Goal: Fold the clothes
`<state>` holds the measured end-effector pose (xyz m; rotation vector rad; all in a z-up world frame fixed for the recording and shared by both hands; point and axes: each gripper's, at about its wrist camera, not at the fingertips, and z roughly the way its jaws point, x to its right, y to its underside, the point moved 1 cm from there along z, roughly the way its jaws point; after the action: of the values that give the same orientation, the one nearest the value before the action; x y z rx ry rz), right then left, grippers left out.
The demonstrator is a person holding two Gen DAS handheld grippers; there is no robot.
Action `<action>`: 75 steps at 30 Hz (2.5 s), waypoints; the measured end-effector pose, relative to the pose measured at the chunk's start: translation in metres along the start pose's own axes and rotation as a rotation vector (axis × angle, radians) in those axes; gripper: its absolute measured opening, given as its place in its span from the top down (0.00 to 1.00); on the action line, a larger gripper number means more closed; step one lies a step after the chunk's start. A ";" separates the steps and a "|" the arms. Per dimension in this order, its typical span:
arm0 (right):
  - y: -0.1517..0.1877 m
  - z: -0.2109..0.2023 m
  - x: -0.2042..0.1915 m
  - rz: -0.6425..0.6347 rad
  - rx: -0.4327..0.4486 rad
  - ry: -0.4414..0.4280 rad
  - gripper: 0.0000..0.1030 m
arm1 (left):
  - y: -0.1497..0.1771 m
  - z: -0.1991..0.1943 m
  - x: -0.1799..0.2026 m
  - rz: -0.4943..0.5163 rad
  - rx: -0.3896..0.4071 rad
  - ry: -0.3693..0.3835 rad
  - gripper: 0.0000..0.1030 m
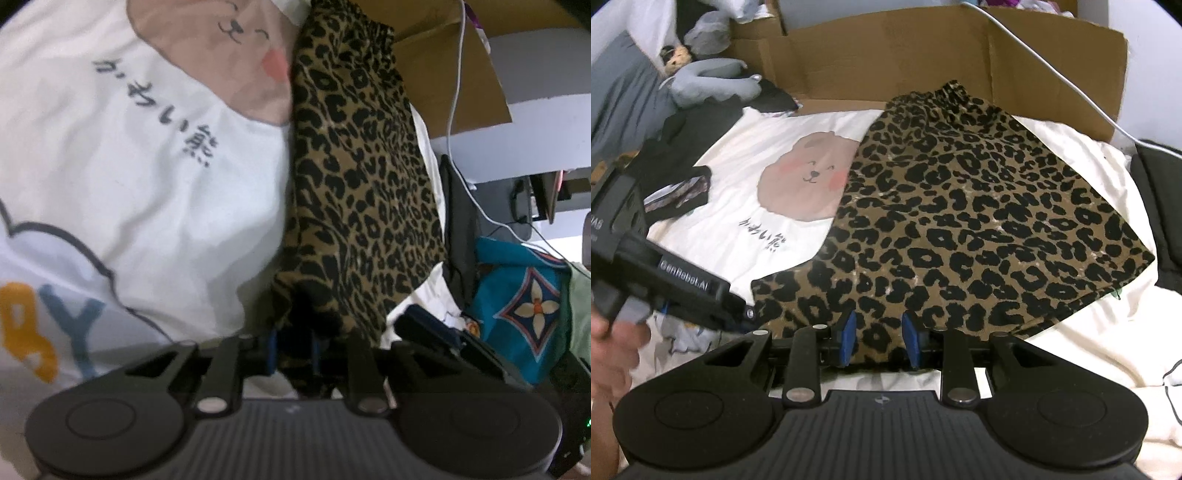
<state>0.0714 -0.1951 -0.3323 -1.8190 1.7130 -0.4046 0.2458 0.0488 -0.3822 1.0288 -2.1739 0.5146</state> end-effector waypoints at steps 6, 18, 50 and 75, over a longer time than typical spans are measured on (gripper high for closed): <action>-0.001 0.003 0.002 0.032 0.012 -0.001 0.67 | 0.006 0.005 -0.005 -0.057 -0.034 0.032 0.83; 0.002 0.006 -0.008 0.029 0.001 -0.050 0.67 | 0.012 -0.006 -0.004 -0.077 -0.061 0.017 0.97; 0.018 0.017 -0.028 -0.084 -0.059 -0.051 0.67 | 0.010 -0.037 -0.019 -0.133 -0.022 0.049 0.54; 0.023 0.002 -0.004 -0.047 -0.033 0.007 0.67 | 0.010 -0.010 0.003 -0.084 -0.089 0.034 0.95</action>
<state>0.0541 -0.1905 -0.3469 -1.8864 1.6942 -0.4045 0.2411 0.0594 -0.3735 1.0505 -2.0945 0.3897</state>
